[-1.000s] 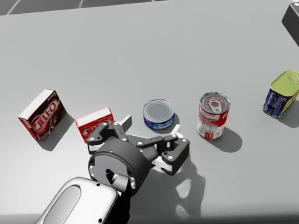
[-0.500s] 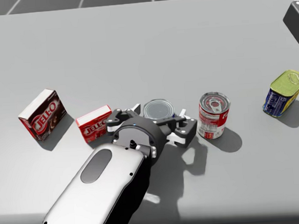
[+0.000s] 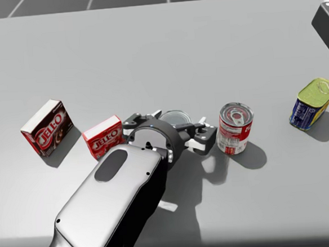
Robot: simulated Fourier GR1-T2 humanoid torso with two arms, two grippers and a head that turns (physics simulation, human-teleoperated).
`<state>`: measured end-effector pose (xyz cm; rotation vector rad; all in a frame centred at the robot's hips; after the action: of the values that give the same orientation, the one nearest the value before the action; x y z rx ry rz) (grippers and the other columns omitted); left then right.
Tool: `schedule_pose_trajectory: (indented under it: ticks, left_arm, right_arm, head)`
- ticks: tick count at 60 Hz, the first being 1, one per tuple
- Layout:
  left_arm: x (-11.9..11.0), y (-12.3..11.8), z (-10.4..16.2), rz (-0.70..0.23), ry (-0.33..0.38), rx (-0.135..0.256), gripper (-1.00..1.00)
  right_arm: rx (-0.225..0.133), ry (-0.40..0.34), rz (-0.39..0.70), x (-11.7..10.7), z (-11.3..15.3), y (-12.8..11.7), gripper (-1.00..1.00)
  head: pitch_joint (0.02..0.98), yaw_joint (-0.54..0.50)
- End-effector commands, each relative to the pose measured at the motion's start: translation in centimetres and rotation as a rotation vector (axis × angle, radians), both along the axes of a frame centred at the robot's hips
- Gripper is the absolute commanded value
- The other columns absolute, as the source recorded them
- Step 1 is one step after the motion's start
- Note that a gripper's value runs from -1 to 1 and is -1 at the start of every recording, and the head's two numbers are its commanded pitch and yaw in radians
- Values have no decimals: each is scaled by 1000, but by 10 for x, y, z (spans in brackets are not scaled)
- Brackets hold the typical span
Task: Lift the tuna fish can off the table.
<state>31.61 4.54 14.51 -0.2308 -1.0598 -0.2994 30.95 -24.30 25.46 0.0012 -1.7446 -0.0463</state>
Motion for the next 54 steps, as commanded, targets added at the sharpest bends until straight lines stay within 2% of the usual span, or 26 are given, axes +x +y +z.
schedule_pose_trajectory:
  ticks: [1, 11, 31, 45, 52, 54]
  left_arm:
    - [-7, 0, -11, 70, 44, 42, 1000]
    - [-10, -1, -9, 56, 36, 42, 1000]
    - [-12, -1, -13, 43, 34, 58, 1000]
    - [-12, -2, -14, 40, 31, 62, 1000]
    - [-15, -2, 0, 25, -24, 49, 1000]
    - [-17, -2, 9, 20, -37, 31, 1000]
  right_arm:
    - [1, 0, -1, 0, 0, 0, -1000]
    - [-1, 0, -3, 1, 0, 0, -1000]
    - [-2, -1, -8, 1, -1, -2, -1000]
    - [0, 0, -9, 1, -1, -2, -1000]
    - [-1, 0, -9, 1, -2, -2, -1000]
    - [-2, 1, -9, 2, -2, -3, -1000]
  head:
    - [830, 47]
    - [742, 47]
    - [478, 59]
    - [424, 56]
    - [427, 57]
    - [424, 55]
